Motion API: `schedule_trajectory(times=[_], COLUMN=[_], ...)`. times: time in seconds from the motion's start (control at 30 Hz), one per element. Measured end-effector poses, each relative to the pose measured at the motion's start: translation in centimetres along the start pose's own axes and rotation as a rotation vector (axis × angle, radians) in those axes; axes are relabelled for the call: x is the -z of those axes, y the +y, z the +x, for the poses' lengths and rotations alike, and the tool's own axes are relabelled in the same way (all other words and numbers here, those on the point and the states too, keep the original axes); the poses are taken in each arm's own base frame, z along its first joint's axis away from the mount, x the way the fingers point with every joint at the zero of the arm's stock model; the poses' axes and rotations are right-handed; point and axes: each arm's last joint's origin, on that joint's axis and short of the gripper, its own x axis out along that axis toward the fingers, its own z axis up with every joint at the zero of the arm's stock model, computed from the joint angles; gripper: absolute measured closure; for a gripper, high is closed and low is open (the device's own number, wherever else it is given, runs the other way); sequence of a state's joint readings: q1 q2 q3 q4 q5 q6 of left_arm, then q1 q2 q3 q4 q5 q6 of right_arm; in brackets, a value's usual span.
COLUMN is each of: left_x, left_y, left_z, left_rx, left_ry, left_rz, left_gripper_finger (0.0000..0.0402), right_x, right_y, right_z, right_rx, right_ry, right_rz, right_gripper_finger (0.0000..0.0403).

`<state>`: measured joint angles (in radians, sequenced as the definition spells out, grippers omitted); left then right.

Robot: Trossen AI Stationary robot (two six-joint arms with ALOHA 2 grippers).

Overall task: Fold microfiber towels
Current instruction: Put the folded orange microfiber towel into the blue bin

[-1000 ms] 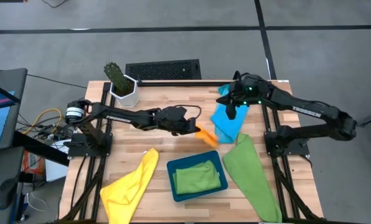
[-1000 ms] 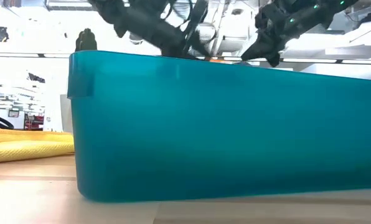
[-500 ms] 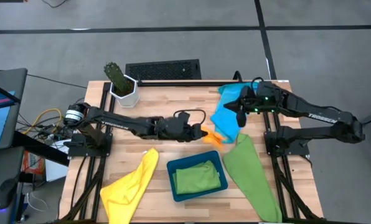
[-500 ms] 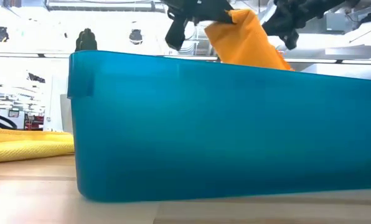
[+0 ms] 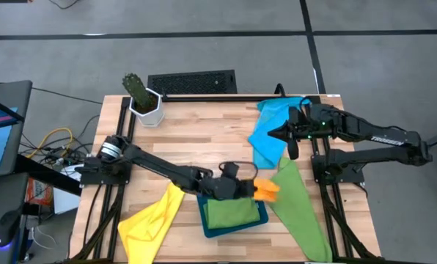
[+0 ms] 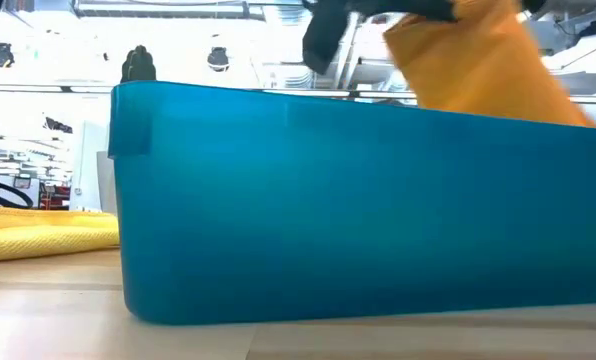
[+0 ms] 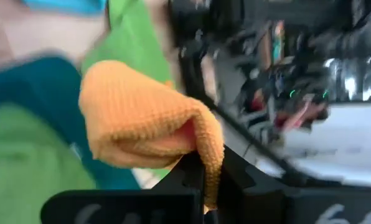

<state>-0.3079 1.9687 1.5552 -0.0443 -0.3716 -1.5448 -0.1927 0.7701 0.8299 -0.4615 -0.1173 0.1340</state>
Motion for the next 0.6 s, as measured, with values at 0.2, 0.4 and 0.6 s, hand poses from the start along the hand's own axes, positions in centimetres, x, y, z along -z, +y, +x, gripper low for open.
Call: schedule_trajectory(times=[0.2, 0.4, 0.6], left_x=[3.5, 7.0, 9.3], left_y=[1.5, 3.3, 5.4], left_z=[-1.4, -3.5, -4.0], left_rx=[-0.2, -0.325, -0.433], left_ry=[0.035, 0.017, 0.031], left_rz=[-0.006, -0.044, -0.044], left_gripper_finger=[0.0401, 0.0401, 0.0401], right_x=[0.1, 0.3, 0.3], right_y=[0.7, 1.5, 1.9], right_z=[0.1, 0.1, 0.1], right_rx=[-0.042, -0.081, -0.095], right_ry=[0.009, 0.019, 0.017], right_rz=[-0.003, -0.013, -0.005], right_gripper_finger=[0.0383, 0.0385, 0.0386])
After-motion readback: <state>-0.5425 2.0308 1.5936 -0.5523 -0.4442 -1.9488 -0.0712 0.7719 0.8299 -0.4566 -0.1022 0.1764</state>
